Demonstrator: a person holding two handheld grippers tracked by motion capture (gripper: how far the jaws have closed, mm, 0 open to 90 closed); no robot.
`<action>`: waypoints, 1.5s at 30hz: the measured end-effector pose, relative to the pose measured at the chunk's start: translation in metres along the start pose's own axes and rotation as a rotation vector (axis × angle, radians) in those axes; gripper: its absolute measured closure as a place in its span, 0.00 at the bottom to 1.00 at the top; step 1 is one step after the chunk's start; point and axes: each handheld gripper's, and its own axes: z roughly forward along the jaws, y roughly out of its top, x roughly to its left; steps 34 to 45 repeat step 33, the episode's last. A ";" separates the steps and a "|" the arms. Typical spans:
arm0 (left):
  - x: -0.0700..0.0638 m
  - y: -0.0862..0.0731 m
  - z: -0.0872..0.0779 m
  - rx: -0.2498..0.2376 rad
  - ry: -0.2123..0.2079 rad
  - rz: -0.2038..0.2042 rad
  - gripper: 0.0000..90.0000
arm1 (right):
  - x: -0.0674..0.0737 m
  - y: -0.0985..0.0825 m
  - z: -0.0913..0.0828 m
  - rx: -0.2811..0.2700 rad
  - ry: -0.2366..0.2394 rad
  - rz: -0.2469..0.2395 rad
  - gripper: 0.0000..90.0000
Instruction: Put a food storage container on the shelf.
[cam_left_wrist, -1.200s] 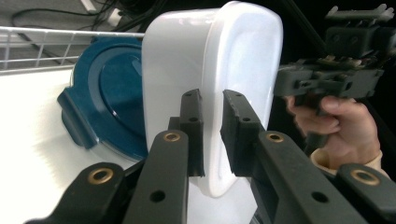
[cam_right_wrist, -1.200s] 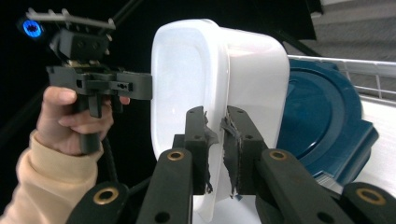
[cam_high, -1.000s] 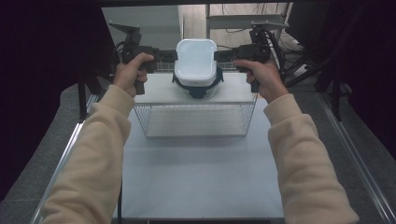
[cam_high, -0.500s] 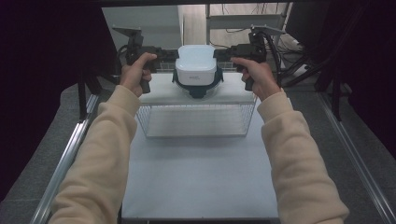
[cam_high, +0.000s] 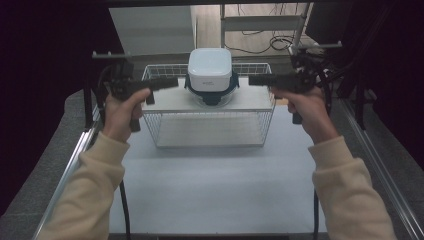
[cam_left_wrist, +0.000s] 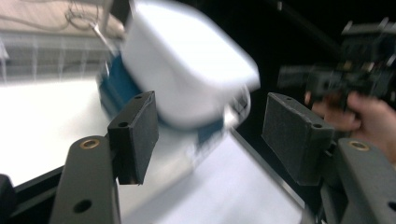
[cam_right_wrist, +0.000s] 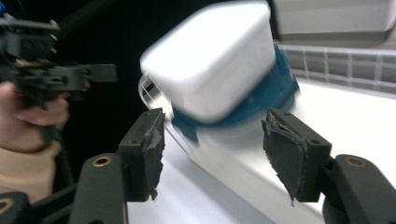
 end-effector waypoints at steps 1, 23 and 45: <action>-0.003 -0.010 0.000 0.013 -0.001 0.005 0.41 | 0.004 -0.009 -0.004 0.002 -0.020 -0.028 0.41; 0.038 -0.203 0.008 0.245 0.241 0.018 0.38 | -0.031 -0.231 -0.005 0.175 -0.167 -0.030 0.31; 0.034 -0.203 0.009 0.243 0.234 0.042 0.35 | -0.036 -0.239 -0.014 0.154 -0.200 -0.026 0.27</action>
